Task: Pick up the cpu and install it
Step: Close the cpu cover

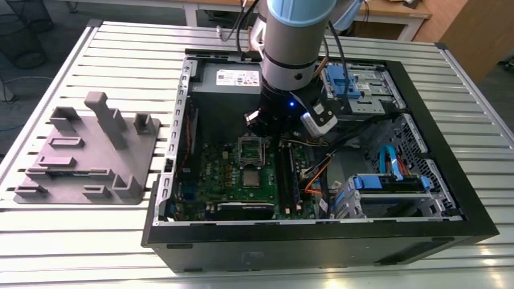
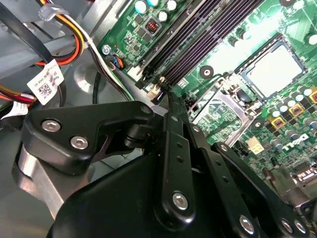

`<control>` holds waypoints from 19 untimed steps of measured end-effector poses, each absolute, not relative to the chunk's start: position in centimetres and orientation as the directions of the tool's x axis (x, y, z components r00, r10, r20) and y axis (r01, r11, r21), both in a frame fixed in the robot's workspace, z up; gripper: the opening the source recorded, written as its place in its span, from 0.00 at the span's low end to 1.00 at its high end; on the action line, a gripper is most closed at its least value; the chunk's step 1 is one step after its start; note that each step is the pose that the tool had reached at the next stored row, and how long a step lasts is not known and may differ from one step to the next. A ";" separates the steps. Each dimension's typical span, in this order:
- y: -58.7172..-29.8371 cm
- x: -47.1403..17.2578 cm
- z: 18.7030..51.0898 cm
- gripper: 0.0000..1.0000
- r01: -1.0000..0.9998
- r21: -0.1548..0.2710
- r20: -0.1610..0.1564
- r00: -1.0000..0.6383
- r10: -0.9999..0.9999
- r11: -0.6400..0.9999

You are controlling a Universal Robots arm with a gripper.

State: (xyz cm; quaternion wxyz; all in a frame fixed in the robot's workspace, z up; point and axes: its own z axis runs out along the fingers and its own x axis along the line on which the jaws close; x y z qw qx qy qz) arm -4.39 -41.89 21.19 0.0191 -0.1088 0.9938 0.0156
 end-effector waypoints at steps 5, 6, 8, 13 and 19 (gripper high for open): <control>-41.9 -4.4 21.1 0.11 -0.234 0.028 -0.043 -0.972 -0.233 0.972; -41.9 -4.4 21.0 0.11 -0.241 0.028 -0.044 -0.970 -0.240 0.970; -41.8 -4.4 21.0 0.11 -0.256 0.027 -0.047 -0.966 -0.254 0.966; -41.8 -4.5 20.9 0.11 -0.284 0.026 -0.051 -0.958 -0.282 0.958; -41.8 -4.7 20.8 0.11 -0.288 0.026 -0.054 -0.956 -0.287 0.957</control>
